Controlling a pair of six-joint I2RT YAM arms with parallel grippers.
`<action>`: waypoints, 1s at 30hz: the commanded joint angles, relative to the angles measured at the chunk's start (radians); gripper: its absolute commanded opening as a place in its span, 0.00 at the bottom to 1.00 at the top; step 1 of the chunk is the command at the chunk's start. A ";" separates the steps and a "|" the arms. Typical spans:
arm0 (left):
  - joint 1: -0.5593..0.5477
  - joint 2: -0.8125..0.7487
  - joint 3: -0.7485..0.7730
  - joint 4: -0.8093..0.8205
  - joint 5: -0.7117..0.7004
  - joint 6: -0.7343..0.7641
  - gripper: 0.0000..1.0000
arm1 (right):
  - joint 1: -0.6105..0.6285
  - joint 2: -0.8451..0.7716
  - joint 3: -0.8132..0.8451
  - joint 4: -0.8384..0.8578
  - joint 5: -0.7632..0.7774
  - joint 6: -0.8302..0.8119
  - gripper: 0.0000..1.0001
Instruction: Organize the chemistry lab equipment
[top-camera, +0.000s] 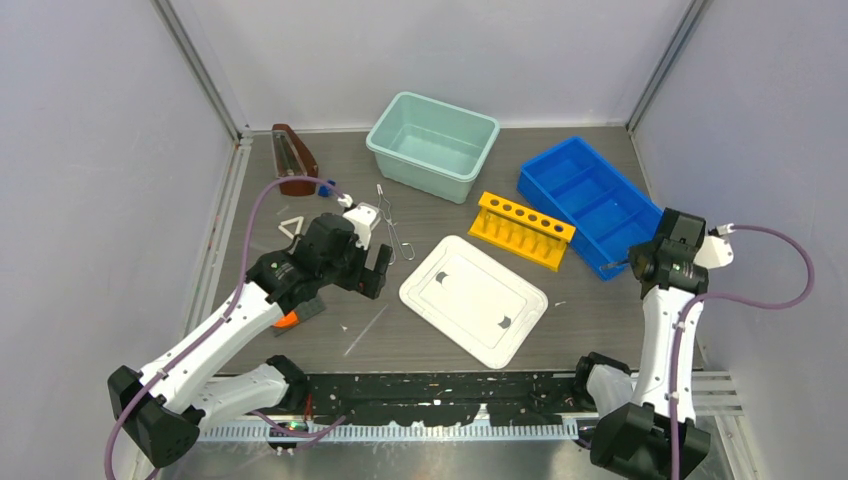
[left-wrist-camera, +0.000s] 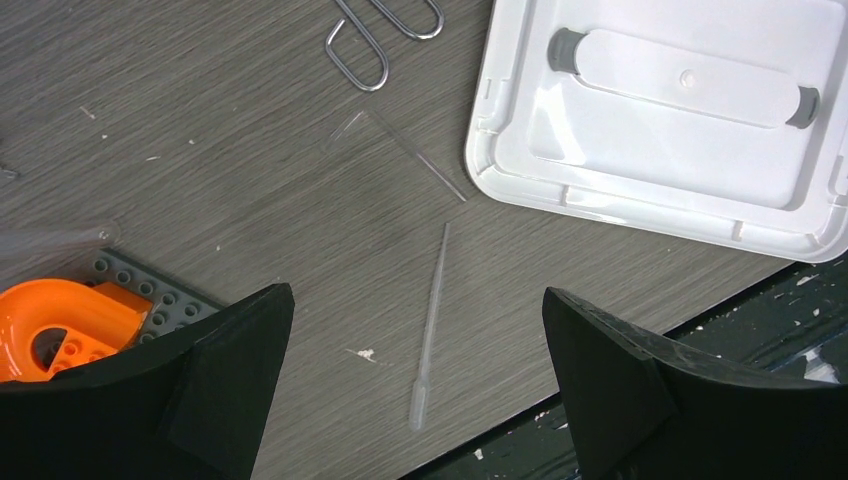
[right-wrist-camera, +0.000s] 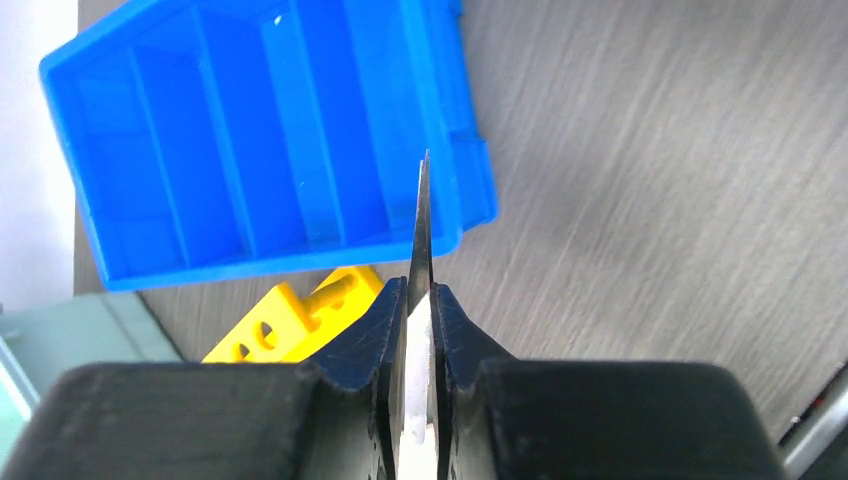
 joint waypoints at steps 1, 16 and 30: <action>-0.004 -0.009 0.050 -0.022 -0.059 -0.005 1.00 | 0.055 0.041 0.055 0.086 -0.119 -0.041 0.08; -0.005 -0.040 0.043 -0.011 -0.044 -0.002 1.00 | 0.656 0.417 0.259 0.558 -0.213 -0.149 0.08; -0.004 -0.054 0.038 -0.006 -0.044 -0.003 1.00 | 0.789 0.947 0.761 0.686 -0.179 -0.572 0.13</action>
